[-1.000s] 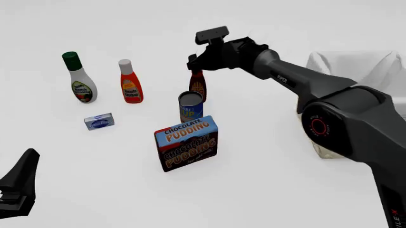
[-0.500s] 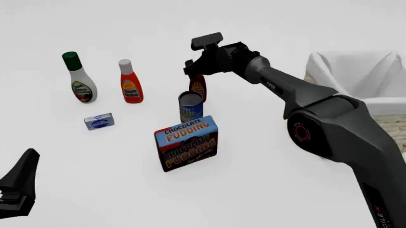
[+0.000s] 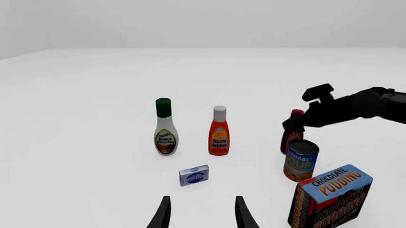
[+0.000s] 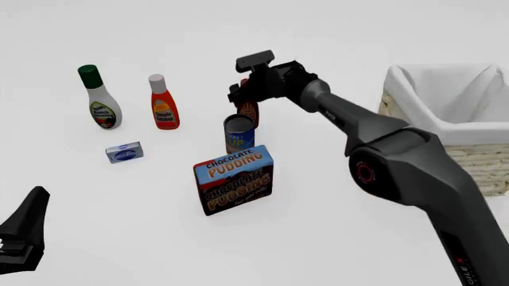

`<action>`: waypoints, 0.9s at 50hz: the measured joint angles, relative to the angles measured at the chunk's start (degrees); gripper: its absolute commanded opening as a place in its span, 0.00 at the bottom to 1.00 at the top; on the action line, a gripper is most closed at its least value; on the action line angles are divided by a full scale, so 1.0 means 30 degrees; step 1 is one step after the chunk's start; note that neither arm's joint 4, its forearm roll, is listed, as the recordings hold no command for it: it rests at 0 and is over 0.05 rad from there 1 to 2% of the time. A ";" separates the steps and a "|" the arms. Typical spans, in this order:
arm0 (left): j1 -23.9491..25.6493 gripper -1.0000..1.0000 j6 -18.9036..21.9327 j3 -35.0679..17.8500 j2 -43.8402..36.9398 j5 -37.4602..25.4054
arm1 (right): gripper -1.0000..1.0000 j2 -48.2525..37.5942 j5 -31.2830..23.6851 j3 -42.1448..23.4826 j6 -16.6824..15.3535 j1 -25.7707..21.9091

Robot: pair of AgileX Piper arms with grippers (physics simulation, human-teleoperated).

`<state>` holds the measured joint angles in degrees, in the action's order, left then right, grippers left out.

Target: Pick the bbq sauce and place it in the basket.

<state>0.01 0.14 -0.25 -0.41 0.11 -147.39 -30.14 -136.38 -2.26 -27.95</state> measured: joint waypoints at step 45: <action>0.0000 1.00 0.0000 0.0000 0.0000 0.0000 | 0.00 -0.0894 -0.1344 -0.1876 -0.0848 0.0107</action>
<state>0.01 0.14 -0.25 -0.41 0.11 -150.07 -34.17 -142.01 -4.80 -27.63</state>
